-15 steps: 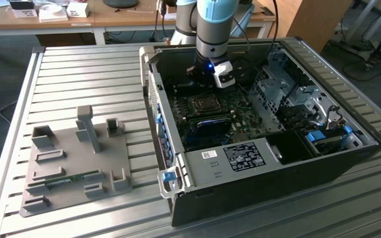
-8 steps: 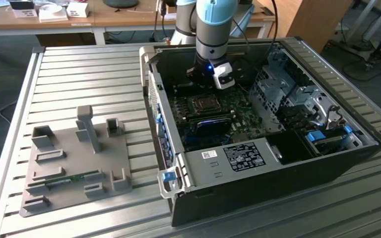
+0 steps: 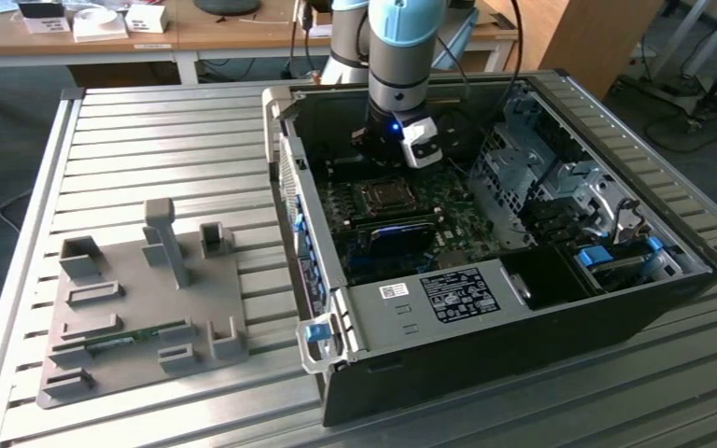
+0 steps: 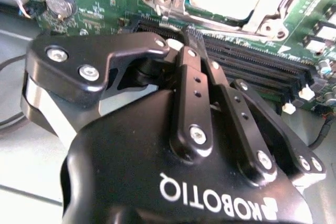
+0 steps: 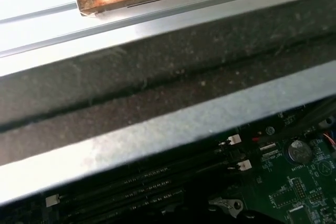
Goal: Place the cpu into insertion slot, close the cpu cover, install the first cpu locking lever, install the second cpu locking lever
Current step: 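Install the first cpu locking lever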
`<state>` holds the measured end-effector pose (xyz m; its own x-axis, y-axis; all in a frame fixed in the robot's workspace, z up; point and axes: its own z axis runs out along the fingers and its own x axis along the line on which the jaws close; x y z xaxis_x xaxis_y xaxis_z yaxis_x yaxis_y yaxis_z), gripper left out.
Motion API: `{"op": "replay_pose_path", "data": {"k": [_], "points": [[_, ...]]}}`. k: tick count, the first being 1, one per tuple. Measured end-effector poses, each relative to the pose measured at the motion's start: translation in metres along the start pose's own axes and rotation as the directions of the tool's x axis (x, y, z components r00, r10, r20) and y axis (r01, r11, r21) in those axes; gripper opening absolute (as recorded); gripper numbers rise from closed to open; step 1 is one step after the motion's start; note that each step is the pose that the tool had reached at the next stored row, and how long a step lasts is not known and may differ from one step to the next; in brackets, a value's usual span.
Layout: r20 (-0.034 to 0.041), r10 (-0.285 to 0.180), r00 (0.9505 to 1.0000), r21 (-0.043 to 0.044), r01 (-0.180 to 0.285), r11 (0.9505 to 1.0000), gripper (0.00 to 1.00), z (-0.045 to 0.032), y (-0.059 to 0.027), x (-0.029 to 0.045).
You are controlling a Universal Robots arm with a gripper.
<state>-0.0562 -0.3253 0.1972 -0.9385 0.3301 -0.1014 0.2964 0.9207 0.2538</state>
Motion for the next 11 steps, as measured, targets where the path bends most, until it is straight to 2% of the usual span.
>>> {"op": "replay_pose_path", "data": {"k": [2, 5, 11], "points": [[0.0008, 0.000, 1.0000, 0.0021, 0.000, 1.0000, 0.11, -0.0019, 0.0006, -0.0003], [0.0054, 0.005, 1.0000, 0.0103, -0.005, 0.9999, 0.11, -0.0024, 0.0009, -0.0002], [0.0104, 0.015, 0.9998, 0.0104, -0.015, 0.9998, 0.11, -0.0014, 0.0057, 0.0015]]}}
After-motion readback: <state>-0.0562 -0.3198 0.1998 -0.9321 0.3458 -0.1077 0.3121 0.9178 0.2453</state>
